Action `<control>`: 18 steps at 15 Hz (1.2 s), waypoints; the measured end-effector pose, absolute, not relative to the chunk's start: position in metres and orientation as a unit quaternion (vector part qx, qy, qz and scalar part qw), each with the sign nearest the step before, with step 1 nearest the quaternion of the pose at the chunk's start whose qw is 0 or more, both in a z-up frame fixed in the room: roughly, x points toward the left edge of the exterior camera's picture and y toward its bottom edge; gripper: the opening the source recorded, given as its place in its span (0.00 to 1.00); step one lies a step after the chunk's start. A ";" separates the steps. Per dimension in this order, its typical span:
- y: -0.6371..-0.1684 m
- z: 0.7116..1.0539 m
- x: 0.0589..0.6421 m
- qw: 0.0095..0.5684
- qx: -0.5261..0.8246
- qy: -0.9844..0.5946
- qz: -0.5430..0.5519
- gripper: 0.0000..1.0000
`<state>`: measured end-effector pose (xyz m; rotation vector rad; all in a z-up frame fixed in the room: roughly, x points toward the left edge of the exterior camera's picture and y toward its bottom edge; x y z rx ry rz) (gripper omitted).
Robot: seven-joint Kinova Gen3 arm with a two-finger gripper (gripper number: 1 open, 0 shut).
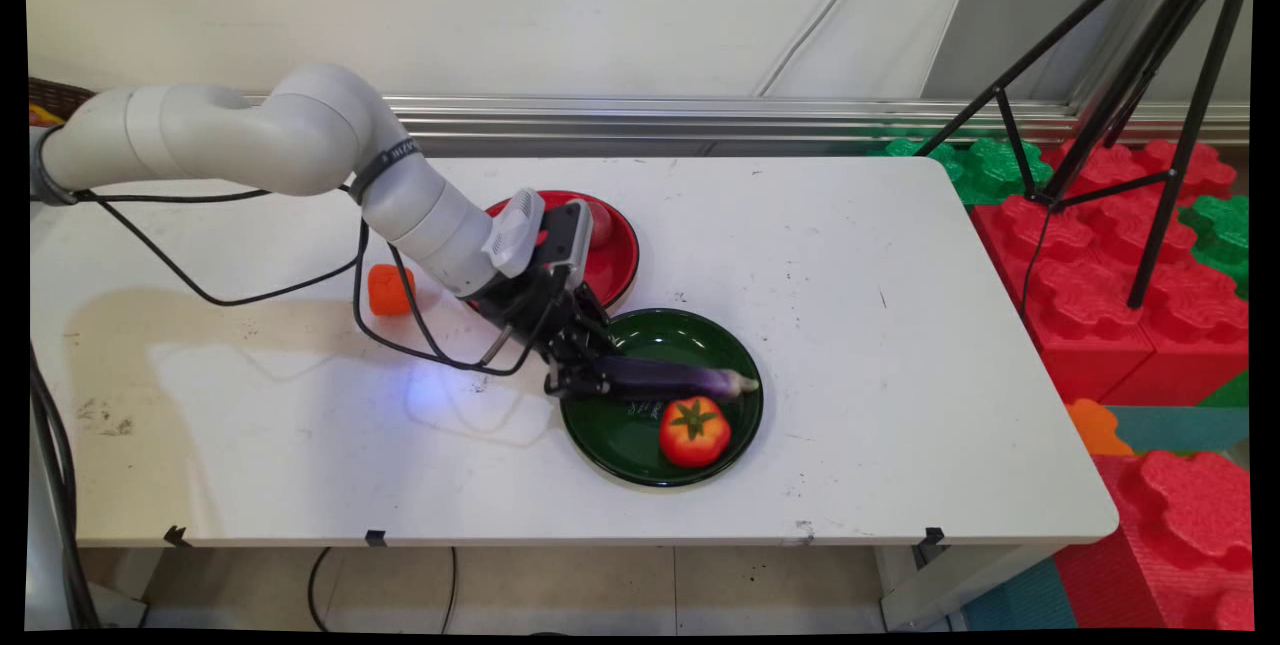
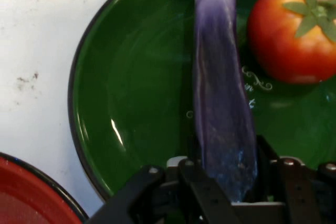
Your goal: Place the picked object on the table
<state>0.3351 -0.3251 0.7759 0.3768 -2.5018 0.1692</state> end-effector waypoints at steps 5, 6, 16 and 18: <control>-0.320 0.793 0.345 0.313 0.156 -0.935 0.066 0.00; -0.319 0.796 0.348 0.315 0.157 -0.934 0.067 0.00; -0.297 0.845 0.405 0.338 0.165 -0.923 0.082 0.00; -0.291 0.853 0.418 0.340 0.167 -0.922 0.083 0.00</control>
